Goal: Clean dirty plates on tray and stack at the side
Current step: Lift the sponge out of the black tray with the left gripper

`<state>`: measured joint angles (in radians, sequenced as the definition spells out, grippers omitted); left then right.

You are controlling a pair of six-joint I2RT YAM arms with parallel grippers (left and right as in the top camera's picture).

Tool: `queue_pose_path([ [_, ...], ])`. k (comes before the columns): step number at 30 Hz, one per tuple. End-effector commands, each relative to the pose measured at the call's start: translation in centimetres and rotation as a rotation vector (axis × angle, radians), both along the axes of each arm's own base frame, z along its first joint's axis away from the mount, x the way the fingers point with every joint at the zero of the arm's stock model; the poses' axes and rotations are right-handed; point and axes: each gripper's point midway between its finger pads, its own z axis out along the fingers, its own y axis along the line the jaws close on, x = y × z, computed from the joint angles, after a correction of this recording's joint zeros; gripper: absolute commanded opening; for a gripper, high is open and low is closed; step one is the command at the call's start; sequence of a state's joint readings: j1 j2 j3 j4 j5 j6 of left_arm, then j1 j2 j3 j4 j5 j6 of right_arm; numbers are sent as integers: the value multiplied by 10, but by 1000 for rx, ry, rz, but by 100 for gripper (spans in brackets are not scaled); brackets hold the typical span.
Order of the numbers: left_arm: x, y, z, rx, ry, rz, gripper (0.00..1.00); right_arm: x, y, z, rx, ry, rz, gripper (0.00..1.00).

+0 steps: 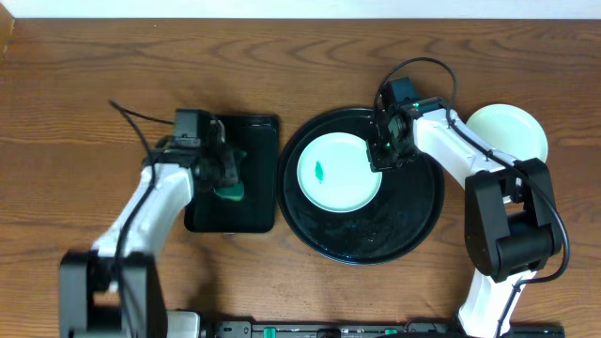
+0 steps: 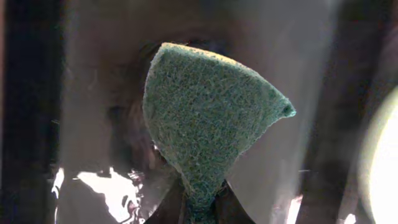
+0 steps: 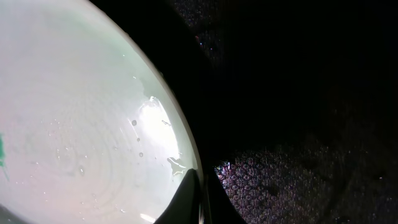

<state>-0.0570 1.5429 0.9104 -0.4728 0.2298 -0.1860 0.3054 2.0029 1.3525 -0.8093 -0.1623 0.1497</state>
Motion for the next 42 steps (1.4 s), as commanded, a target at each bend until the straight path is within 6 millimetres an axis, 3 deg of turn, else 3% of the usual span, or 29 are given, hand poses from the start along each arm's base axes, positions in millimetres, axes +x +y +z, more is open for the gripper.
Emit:
queue_pose_path([
  [1,16,0,51,-5,-161,3,7,-5,6,-7,6,21,8,1],
  [8,13,1,93,-7,-284,6,7,-6,8,-7,7,21,13,1],
  [19,-8,2,79,-1,-181,6,7,-6,10,-7,7,19,19,1],
  [42,-18,3,65,-1,-132,13,7,-6,10,-7,7,17,19,1],
])
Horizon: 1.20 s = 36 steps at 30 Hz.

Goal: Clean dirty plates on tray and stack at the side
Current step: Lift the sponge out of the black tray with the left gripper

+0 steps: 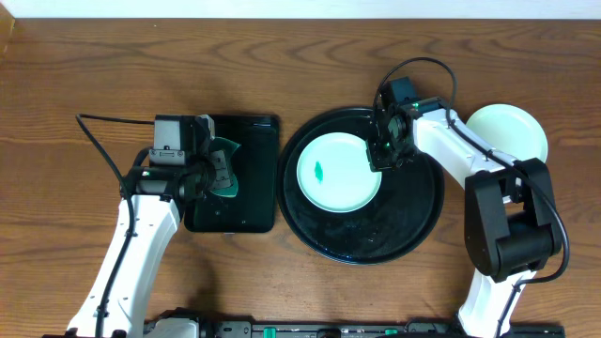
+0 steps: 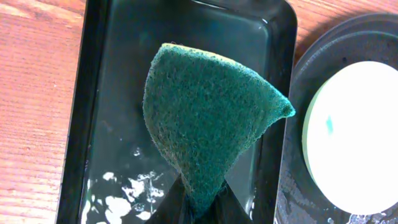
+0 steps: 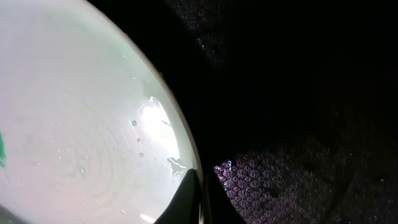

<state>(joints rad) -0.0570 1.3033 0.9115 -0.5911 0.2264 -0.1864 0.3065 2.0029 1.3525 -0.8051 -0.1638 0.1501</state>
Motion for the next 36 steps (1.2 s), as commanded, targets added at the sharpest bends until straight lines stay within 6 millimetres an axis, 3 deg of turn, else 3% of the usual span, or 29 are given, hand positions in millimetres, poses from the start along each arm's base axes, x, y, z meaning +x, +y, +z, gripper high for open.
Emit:
queue_pose_path([
  [1,0,1,2,3,-6,11,8,-7,9,-7,5,21,18,1],
  [6,-3,1,-5,4,15,11,8,-7,9,-7,5,21,18,1],
  [13,-3,1,-13,6,40,11,8,-7,9,-7,5,21,18,14],
  [18,-3,1,-20,7,66,11,7,-7,9,-7,5,20,18,1],
  [23,0,1,-24,8,67,12,8,-7,9,-7,5,21,18,1],
  [26,5,3,-21,12,47,29,7,-8,12,-6,26,27,20,1],
  [29,10,21,-17,67,44,152,8,-10,19,-5,66,40,25,1],
  [36,21,23,11,81,49,158,7,-10,20,-4,68,41,25,1],
])
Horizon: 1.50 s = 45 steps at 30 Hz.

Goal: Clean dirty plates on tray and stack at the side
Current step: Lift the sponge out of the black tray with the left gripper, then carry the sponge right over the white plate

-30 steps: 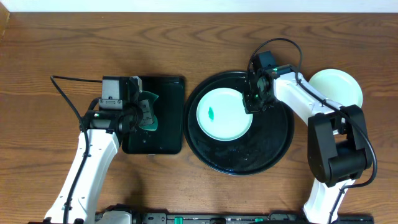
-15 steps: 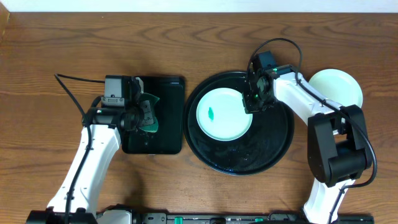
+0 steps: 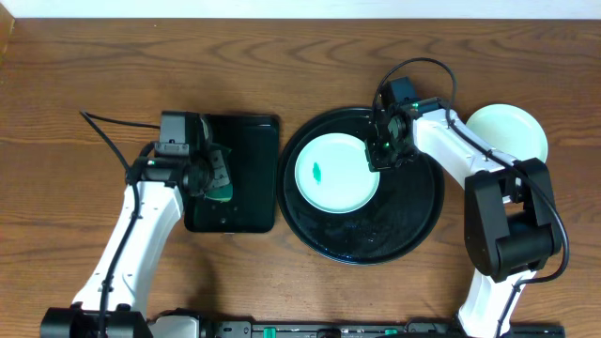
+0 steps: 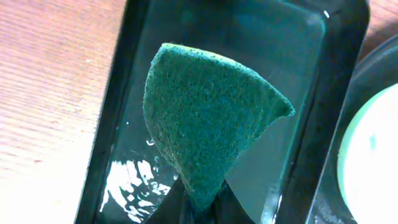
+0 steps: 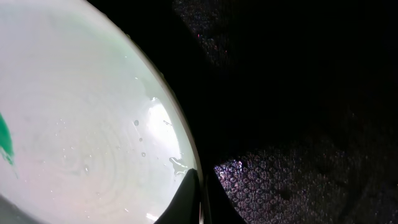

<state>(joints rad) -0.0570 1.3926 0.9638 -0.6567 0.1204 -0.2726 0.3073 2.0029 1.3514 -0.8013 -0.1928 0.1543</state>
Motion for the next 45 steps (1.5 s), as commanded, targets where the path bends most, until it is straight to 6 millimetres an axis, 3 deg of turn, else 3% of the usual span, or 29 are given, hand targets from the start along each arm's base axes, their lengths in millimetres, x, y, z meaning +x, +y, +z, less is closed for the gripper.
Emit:
queue_pose_path([
  [1,22,5,31,27,-55,31,7,-9,14,-5,40,33,25,1],
  [9,37,8,46,63,86,23,7,-9,15,-5,40,32,25,1],
  [14,45,1,41,58,179,1,7,-8,15,-5,40,31,25,1],
  [21,44,-35,35,34,186,-93,7,-8,15,-5,40,31,25,1],
  [29,51,-92,41,27,100,-228,7,-8,15,-5,40,31,25,1],
  [37,40,-148,39,-5,63,-297,7,-8,15,-5,40,31,25,1],
  [45,38,-180,24,-48,14,-308,7,-9,15,-5,41,31,25,1],
])
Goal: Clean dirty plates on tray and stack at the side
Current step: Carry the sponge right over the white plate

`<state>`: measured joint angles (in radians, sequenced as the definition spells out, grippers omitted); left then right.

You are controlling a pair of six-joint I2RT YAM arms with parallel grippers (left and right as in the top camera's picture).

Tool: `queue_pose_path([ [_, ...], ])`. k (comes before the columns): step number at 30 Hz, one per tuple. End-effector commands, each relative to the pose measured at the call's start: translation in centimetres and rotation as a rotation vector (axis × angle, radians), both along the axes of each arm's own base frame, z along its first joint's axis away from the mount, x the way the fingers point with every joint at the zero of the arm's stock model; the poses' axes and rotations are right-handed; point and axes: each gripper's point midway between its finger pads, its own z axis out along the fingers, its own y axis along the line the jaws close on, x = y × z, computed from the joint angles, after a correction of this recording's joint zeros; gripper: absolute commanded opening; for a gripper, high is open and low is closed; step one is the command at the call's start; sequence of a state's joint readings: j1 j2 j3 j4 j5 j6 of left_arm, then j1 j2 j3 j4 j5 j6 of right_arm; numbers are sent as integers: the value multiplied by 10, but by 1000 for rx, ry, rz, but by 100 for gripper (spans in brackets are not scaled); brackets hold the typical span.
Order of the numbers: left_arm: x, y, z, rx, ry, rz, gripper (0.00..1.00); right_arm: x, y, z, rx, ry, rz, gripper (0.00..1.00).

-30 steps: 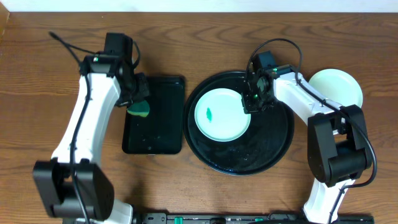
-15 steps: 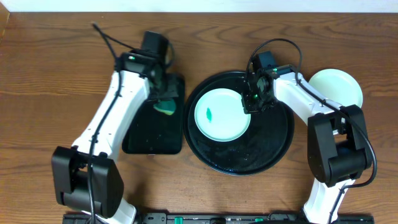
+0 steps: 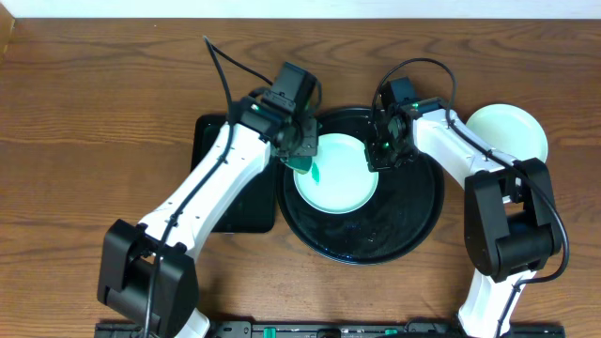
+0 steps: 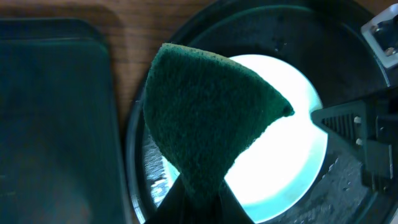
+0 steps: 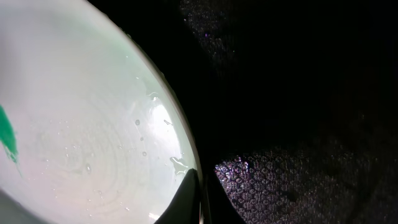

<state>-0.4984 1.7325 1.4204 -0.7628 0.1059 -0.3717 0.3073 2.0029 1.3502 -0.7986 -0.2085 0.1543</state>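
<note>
A pale green plate (image 3: 333,175) with a green smear (image 3: 315,174) lies on the round black tray (image 3: 413,211). My left gripper (image 3: 299,158) is shut on a dark green sponge (image 4: 208,118), which hangs over the plate's left edge (image 4: 292,155). My right gripper (image 3: 379,160) is shut on the plate's right rim (image 5: 186,155), one finger inside and one outside. In the right wrist view the smear (image 5: 6,134) shows at the far left. A second pale plate (image 3: 512,131) rests on the table to the right of the tray.
A black rectangular water tray (image 3: 216,202) sits left of the round tray, partly under my left arm. The wood table (image 3: 94,94) stretches beyond it.
My left gripper has carried the sponge from over the water tray rightward to the plate's left edge. My right gripper still holds the rim, and the plate has barely shifted.
The left gripper held the sponge low in the water tray, then higher above it at two moments, and now holds it over the plate on the round tray. The right gripper stayed shut on the plate's rim throughout.
</note>
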Motion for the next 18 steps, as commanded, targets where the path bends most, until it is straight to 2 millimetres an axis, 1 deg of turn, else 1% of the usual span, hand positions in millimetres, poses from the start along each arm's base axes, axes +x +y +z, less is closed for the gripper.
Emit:
queue_pose_path([
  [1,-4,-7,-8,-26,11,41,7,-8,12,-5,25,28,24,1],
  [4,-2,-10,-12,-42,-4,50,7,-8,12,-5,25,28,24,1],
  [10,-2,-10,-24,-48,14,81,7,-8,12,-5,25,30,24,1],
  [18,-3,-10,-52,-14,74,90,7,-9,12,-5,25,30,25,1],
])
